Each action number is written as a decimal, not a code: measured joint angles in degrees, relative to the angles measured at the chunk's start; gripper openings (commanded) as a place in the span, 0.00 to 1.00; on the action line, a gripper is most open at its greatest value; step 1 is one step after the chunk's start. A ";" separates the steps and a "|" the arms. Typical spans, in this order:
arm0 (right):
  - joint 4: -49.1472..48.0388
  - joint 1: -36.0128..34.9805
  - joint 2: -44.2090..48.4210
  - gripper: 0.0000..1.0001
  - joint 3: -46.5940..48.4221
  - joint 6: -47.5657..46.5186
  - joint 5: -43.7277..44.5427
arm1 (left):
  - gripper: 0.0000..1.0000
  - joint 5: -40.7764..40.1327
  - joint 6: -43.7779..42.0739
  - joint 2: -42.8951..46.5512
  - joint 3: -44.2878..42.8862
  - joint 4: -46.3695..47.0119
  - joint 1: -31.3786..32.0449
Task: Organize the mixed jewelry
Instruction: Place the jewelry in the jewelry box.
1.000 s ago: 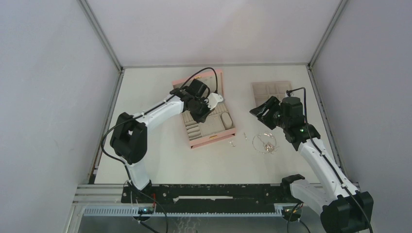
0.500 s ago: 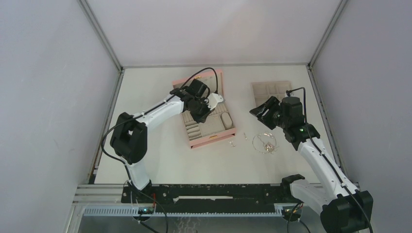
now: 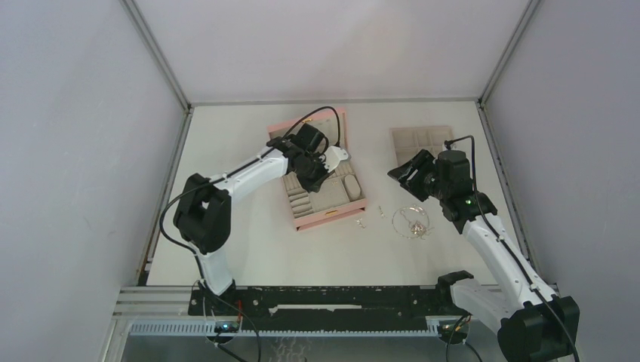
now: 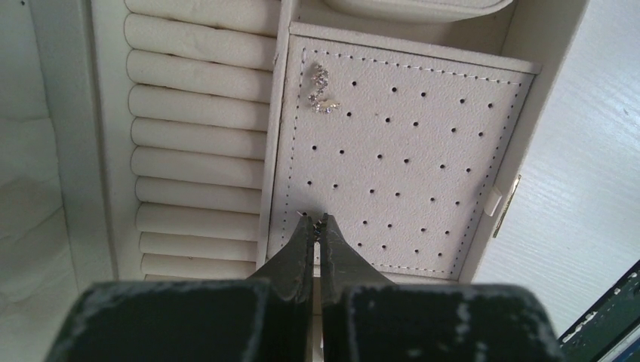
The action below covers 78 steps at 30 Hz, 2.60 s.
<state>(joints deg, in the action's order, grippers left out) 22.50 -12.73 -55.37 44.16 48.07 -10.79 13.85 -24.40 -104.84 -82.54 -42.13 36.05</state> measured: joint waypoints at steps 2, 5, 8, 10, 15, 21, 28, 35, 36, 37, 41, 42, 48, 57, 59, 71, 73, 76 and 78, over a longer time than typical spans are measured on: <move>0.00 0.00 0.02 0.66 0.00 0.00 0.00 | 0.01 -0.04 0.02 -0.07 -0.11 -0.17 0.02; 0.00 0.00 0.02 0.66 0.00 0.00 0.00 | 0.05 -0.17 0.15 -0.07 -0.11 -0.15 0.04; 0.00 0.00 0.00 0.66 0.00 0.00 0.00 | 0.11 -0.26 0.44 -0.07 -0.11 -0.13 0.07; 0.00 0.00 -0.02 0.66 0.00 0.00 0.00 | 0.14 -0.39 0.46 -0.07 -0.11 -0.09 0.04; -0.02 0.00 -0.20 0.66 0.00 0.00 0.00 | 0.19 -0.68 0.63 -0.07 -0.13 0.04 0.09; -0.04 0.00 -0.22 0.66 0.00 0.00 0.00 | 0.25 -1.20 1.07 -0.07 -0.20 0.35 0.09; -0.46 0.00 -0.26 0.66 0.00 0.00 -0.02 | 0.31 -1.73 1.53 -0.07 -0.20 0.72 0.11; -0.50 0.00 -0.35 0.66 0.00 0.02 -0.07 | 0.51 -1.40 2.16 -0.02 -0.20 0.85 0.22; -0.48 0.00 -0.37 0.66 0.00 0.02 -0.07 | 0.51 -1.55 2.19 -0.02 -0.20 0.85 0.44; -0.48 0.00 -0.37 0.66 0.00 0.02 -0.07 | 0.51 -1.64 2.16 -0.02 -0.20 0.90 0.57; -0.48 0.00 -0.37 0.66 0.00 0.02 -0.09 | 0.51 -1.68 2.47 0.00 -0.20 0.94 0.57; -0.48 0.02 -0.37 0.66 0.00 0.04 -0.09 | 0.52 -1.70 2.51 0.04 -0.20 0.94 0.57; -0.48 0.00 -0.37 0.66 0.00 0.07 -0.22 | 0.51 -2.10 3.02 0.50 -0.20 0.98 0.57; -0.48 0.00 -0.37 0.66 0.00 0.07 -0.28 | 0.49 -3.23 4.48 2.12 -0.44 1.75 0.52; -0.48 0.00 -0.37 0.66 0.00 0.09 -0.28 | 0.48 -3.23 4.94 2.38 -0.70 1.77 0.52; -0.72 0.02 -0.15 0.65 -0.55 0.20 -0.28 | 0.28 -3.23 9.51 3.82 -1.27 1.77 0.52; -0.76 0.02 -0.04 0.65 -1.16 0.22 -0.28 | 0.19 -3.50 10.99 4.09 -1.27 1.77 0.52; -0.76 0.02 -0.04 0.66 -1.49 0.22 -0.28 | 0.01 -4.24 13.57 4.83 -1.27 1.84 0.52; -0.87 0.02 -0.04 0.65 -1.49 0.22 -0.26 | 0.00 -4.66 14.97 5.29 -1.27 1.79 0.50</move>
<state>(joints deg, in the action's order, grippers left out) 21.63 -12.71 -55.42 42.68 48.29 -11.05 9.19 -9.43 -99.55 -83.81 -40.34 36.56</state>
